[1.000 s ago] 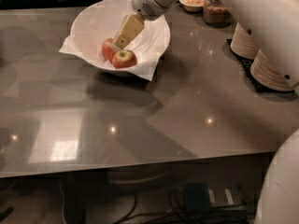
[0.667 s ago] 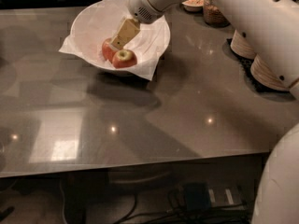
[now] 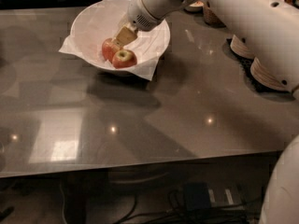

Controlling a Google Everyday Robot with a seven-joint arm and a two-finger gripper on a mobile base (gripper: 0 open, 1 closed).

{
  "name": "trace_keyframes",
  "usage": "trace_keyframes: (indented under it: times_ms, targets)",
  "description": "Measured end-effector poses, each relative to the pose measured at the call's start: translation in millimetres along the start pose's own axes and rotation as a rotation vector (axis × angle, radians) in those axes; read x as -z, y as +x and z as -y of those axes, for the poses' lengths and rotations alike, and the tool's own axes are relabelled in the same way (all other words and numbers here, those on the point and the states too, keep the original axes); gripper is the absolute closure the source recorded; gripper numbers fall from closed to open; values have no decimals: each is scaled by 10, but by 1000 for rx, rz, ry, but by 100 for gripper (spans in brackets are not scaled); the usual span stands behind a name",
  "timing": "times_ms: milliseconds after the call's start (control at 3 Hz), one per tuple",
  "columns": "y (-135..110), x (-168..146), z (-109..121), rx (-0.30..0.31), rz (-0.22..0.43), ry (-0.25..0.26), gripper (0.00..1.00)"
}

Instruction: Pick apple from white bowl

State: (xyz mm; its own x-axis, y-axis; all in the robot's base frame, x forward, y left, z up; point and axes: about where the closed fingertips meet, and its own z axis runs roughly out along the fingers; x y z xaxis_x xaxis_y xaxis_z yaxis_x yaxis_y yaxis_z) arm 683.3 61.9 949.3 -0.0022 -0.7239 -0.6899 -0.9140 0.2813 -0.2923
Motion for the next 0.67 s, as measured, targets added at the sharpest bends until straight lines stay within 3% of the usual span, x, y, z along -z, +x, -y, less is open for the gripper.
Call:
trace_keyframes:
  times_ms: [667]
  targets:
    - [140,-19,-121,-39,-28,-16,41]
